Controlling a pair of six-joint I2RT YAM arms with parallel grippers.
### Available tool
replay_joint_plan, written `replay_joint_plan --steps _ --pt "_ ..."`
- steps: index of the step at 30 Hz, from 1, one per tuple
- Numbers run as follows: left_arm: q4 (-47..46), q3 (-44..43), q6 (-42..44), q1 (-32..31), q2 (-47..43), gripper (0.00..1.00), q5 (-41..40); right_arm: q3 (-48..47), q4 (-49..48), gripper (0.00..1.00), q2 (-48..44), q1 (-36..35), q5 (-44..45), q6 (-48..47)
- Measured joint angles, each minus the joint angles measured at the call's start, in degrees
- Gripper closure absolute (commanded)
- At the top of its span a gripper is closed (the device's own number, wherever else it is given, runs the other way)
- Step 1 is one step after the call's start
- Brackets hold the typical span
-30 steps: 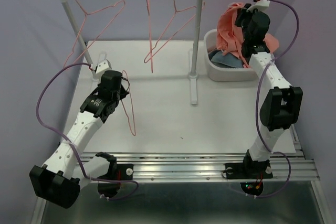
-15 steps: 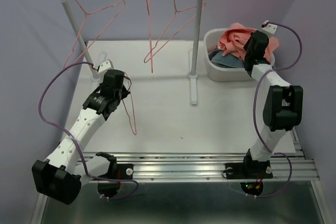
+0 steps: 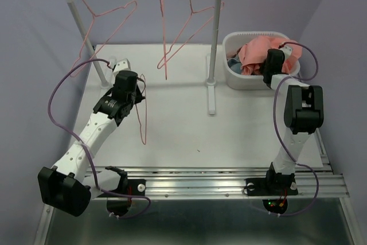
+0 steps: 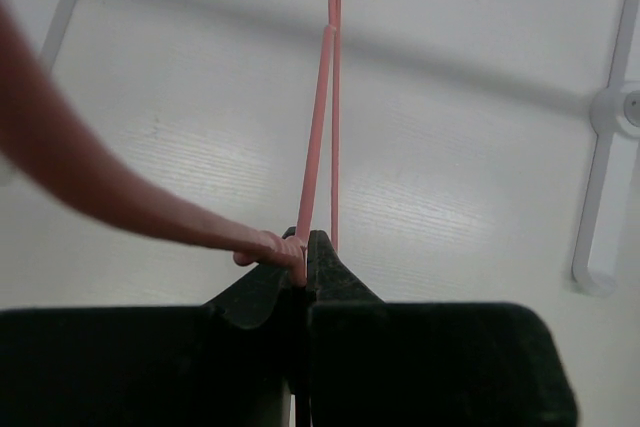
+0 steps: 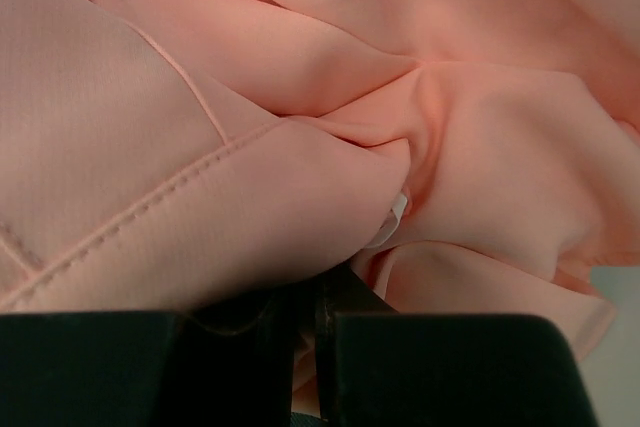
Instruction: Remove the skirt from the hanger
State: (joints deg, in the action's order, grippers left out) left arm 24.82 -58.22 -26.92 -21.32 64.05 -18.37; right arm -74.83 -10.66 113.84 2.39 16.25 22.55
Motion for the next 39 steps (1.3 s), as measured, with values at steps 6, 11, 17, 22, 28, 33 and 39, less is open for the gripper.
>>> replay_joint_plan --steps 6,11,17,22,28,33,39 --pt "-2.4 -2.4 5.6 0.0 0.0 1.0 3.1 -3.4 5.7 0.57 0.2 0.0 -0.2 -0.2" --pt "-4.8 -6.1 12.4 0.0 0.1 1.0 4.6 -7.3 12.3 0.19 -1.3 0.2 -0.7 -1.7" --pt "-7.0 -12.5 20.9 0.0 2.6 1.0 7.3 -9.5 16.7 0.0 -7.8 0.1 -4.1 -2.9" --pt "-6.5 -19.7 23.9 0.0 7.4 1.0 5.4 -9.5 16.7 0.0 -15.0 -0.2 -7.0 -3.7" --pt "-4.3 -28.6 26.1 0.0 12.3 1.0 -0.7 -9.5 16.7 0.0 -22.1 -0.2 -8.4 -4.4" --pt "-3.3 -35.3 28.3 0.0 15.3 1.0 -3.4 -7.5 16.5 0.0 -27.8 -0.2 -9.4 -4.3" --pt "-4.2 -40.5 31.2 0.0 17.3 1.0 -3.5 -3.9 16.0 0.0 -33.4 -0.2 -10.5 -4.3"
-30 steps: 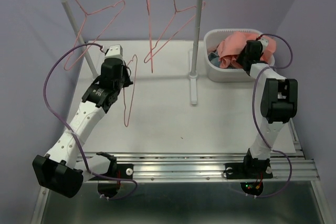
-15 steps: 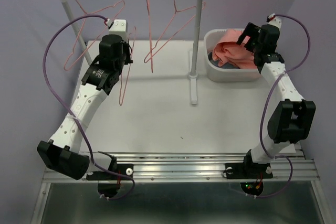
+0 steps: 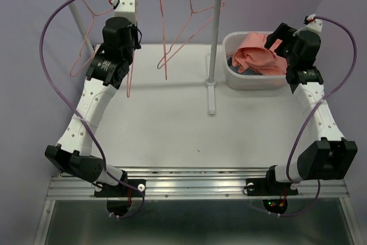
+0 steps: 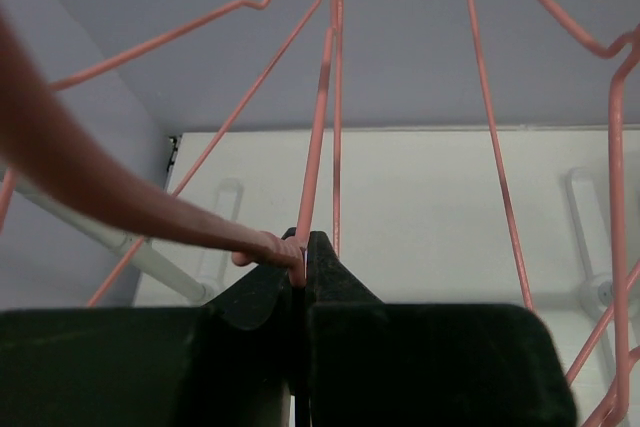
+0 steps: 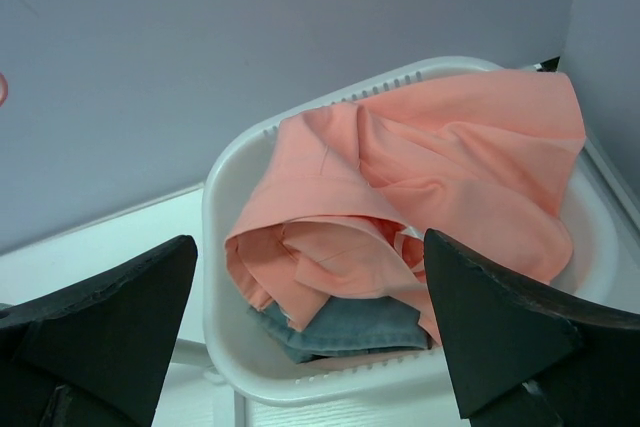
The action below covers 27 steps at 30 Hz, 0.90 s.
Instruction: Remove the skirt from the hanger
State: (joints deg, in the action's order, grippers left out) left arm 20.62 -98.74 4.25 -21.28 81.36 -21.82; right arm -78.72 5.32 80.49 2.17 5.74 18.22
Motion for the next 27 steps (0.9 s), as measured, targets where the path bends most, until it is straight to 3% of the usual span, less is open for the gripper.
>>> replay_joint_plan --steps 27 --pt "-7.6 -23.7 8.3 0.0 20.9 0.98 0.7 7.7 -2.4 0.0 -7.8 0.0 0.5 -0.1"
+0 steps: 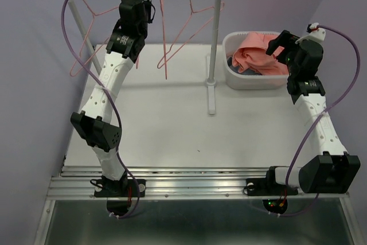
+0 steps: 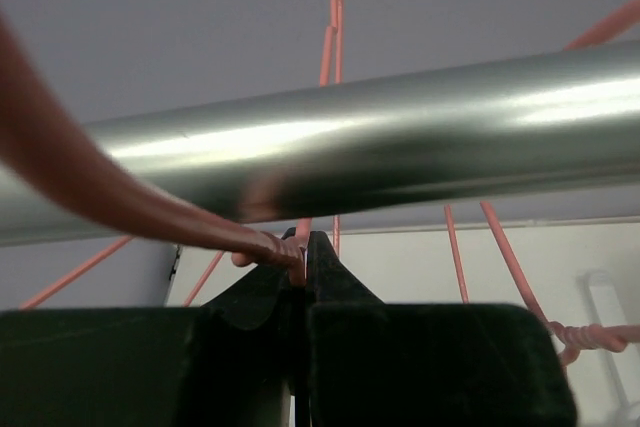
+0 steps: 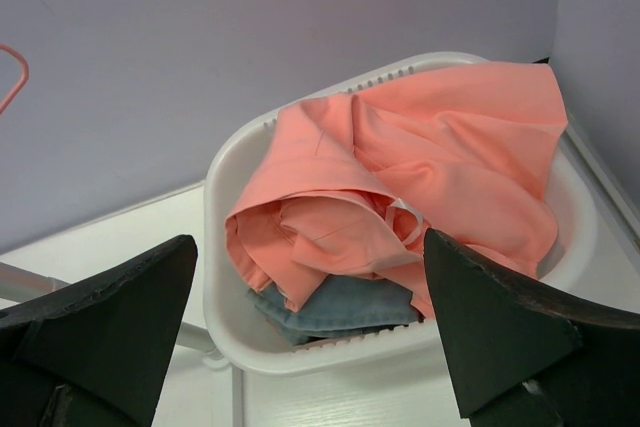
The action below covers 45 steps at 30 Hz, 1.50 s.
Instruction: Remove the skirt from the hanger
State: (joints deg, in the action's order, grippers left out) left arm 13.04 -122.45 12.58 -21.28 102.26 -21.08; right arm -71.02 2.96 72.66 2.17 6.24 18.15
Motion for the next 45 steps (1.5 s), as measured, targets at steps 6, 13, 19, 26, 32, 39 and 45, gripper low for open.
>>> replay_joint_plan --steps 6,13,19,26,32,39,45 --pt "0.1 0.4 -1.2 0.0 2.1 0.77 -0.6 1.7 -0.8 0.0 -0.6 0.0 0.0 -0.3" --pt "-1.6 3.6 -4.1 0.2 2.0 0.56 -1.5 1.8 -0.9 0.0 -1.1 0.0 0.2 -0.4" --pt "-1.7 6.8 -6.5 0.4 0.5 0.34 -1.4 2.5 -1.0 0.0 -1.9 0.0 0.1 -0.4" --pt "-1.7 16.7 -10.9 0.4 -10.0 0.01 2.6 3.8 -0.9 0.0 -3.9 0.0 -0.8 -0.3" --pt "-5.2 30.6 -15.5 0.3 -24.6 0.01 7.7 5.7 -0.9 0.0 -6.6 0.0 -2.0 0.0" --pt "-7.2 39.9 -19.6 -0.6 -33.5 0.01 10.5 6.7 -0.9 0.0 -8.2 0.0 -3.7 1.2" --pt "-7.1 47.7 -24.1 -7.1 -38.4 0.01 9.0 12.0 -0.9 0.0 -13.0 0.0 -6.6 3.1"
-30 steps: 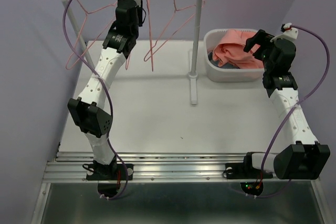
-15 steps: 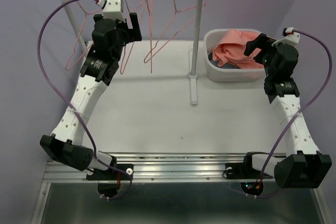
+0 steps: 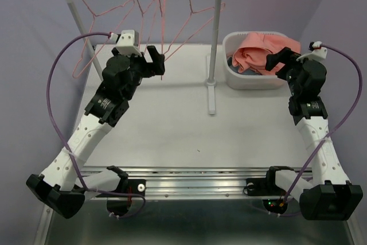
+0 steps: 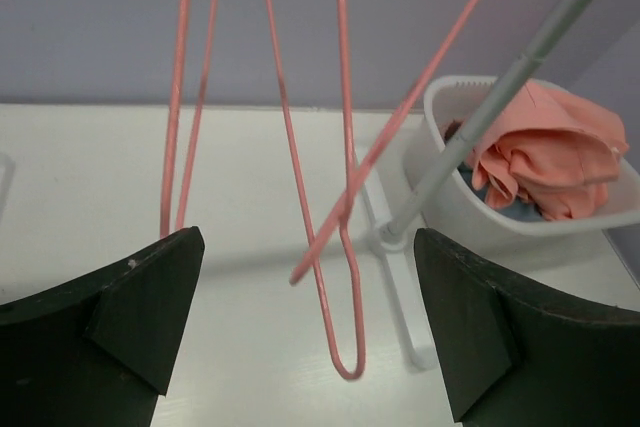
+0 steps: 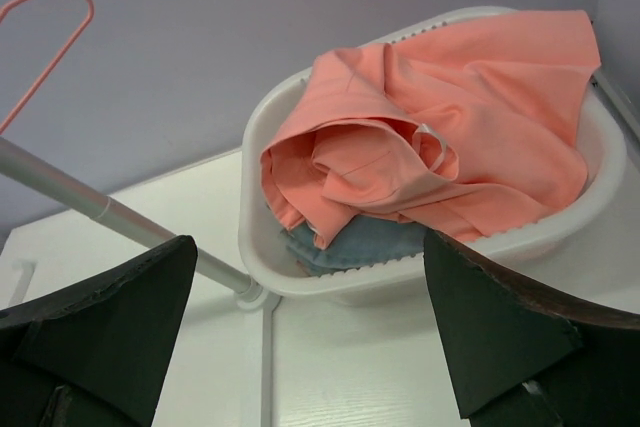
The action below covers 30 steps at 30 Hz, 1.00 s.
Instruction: Remove the skirt from the hanger
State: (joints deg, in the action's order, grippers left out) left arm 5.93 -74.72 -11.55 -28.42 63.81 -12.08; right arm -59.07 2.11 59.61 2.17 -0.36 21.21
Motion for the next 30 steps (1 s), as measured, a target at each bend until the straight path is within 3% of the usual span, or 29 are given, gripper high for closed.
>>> replay_joint_plan --steps 5,12,25,30 --pt "2.1 8.9 -4.9 -5.4 -6.7 0.01 -1.2 2.6 0.4 0.0 -2.2 0.0 -1.5 0.7" --pt "5.8 14.4 -11.1 -8.3 -12.9 0.01 -3.8 5.4 0.6 0.0 -2.8 0.0 -3.7 2.1" --pt "8.4 28.3 -18.9 -10.9 -14.7 0.01 -1.7 12.2 5.0 0.0 -3.9 0.0 -3.4 10.2" --pt "8.0 29.2 -20.5 -10.9 -14.7 0.01 -2.7 12.4 8.1 0.0 -3.8 0.0 -1.7 11.4"
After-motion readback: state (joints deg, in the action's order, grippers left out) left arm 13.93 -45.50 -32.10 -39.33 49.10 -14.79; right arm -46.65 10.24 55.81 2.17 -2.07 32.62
